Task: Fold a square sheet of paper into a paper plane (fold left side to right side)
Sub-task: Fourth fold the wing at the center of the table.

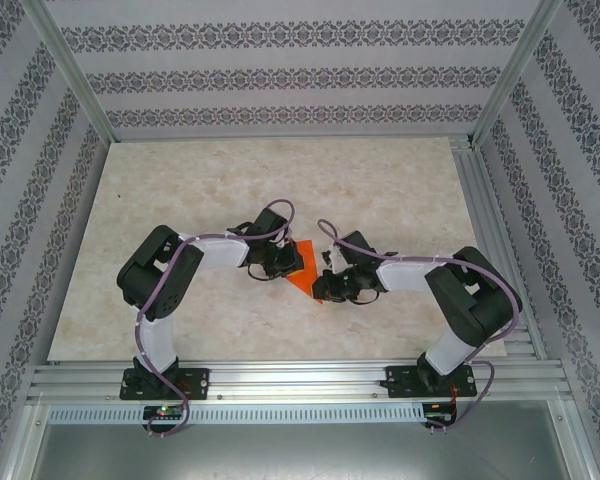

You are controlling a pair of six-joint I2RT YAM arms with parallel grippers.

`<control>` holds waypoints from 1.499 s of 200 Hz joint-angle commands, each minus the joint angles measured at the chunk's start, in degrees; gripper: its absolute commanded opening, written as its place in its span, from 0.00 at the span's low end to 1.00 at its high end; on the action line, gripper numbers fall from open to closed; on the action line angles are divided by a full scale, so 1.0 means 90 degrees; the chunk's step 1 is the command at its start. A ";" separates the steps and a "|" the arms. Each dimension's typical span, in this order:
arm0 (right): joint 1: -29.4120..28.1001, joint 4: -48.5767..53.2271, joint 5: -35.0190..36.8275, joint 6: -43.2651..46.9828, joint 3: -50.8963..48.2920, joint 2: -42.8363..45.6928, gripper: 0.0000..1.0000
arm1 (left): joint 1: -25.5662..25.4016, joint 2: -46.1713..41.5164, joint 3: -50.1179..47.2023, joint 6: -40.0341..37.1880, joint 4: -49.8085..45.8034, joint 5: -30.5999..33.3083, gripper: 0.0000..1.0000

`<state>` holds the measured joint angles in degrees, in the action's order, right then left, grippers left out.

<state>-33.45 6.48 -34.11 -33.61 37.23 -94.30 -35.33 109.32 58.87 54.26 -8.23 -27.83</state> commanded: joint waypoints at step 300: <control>0.0123 0.1064 0.0860 0.0000 -0.0183 -0.0816 0.08 | -0.0693 -0.0068 -0.0163 0.0212 0.0634 -0.0044 0.10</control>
<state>-31.73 7.97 -37.63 -34.59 38.46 -96.66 -40.95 106.98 56.42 55.59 -4.86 -28.23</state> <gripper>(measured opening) 0.076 0.106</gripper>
